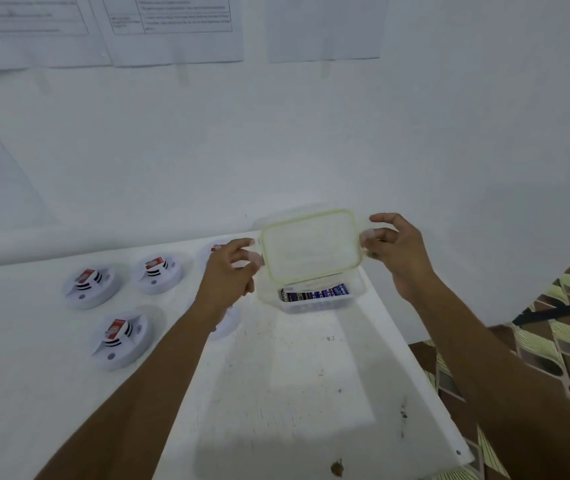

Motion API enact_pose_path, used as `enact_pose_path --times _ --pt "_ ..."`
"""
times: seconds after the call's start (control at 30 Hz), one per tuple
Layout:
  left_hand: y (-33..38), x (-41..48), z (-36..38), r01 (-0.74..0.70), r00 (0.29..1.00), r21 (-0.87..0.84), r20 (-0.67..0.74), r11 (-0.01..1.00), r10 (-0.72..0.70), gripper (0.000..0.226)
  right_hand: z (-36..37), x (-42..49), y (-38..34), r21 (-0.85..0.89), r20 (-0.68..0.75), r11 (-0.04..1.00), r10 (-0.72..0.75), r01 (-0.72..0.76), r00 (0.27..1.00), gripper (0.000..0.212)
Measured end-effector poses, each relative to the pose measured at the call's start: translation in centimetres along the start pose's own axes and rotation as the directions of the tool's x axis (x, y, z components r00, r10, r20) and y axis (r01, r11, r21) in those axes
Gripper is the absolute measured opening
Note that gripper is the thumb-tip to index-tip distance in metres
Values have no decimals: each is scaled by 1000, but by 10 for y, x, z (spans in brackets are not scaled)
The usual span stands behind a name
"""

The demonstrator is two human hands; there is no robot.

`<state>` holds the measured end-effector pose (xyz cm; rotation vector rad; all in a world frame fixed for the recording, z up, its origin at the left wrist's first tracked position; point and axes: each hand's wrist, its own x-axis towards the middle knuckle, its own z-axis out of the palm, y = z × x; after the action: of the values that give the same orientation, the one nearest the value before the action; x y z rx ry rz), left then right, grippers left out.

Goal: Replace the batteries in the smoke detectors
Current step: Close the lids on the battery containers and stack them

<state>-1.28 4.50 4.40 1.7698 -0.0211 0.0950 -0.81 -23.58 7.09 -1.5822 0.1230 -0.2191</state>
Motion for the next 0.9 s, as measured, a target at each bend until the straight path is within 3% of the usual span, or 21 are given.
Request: enact_pose_path --times 0.07,0.13,0.3,0.43,0.5,0.63,0.8,0.9 --pt "3 1 -1 -46 998 -31 -45 998 45 31 -2 3 0 -151 -3 985 -80 79 997 29" --pt "6 2 0 -98 994 -77 -52 992 94 32 -5 6 0 -194 11 970 -145 144 989 26" --pt "-5 -1 3 -157 987 -149 -4 976 158 29 -21 7 13 -118 99 983 -130 141 987 40" --pt "-26 -9 14 -255 967 125 28 959 254 24 -25 -1 31 -37 92 999 -23 27 995 30" --pt "-35 -11 20 -299 953 250 28 921 301 30 -22 -4 42 -114 72 993 -12 20 997 24" --pt "-44 -13 28 -355 931 338 47 872 361 31 -17 -6 55 -236 14 971 -21 24 1000 27" --pt "-48 -8 29 -226 966 377 -32 898 256 40 -14 -3 63 -244 -10 970 -5 3 1000 22" --pt "-46 -10 34 -151 981 307 -68 939 180 42 -8 -3 64 -281 -42 959 8 -20 999 17"
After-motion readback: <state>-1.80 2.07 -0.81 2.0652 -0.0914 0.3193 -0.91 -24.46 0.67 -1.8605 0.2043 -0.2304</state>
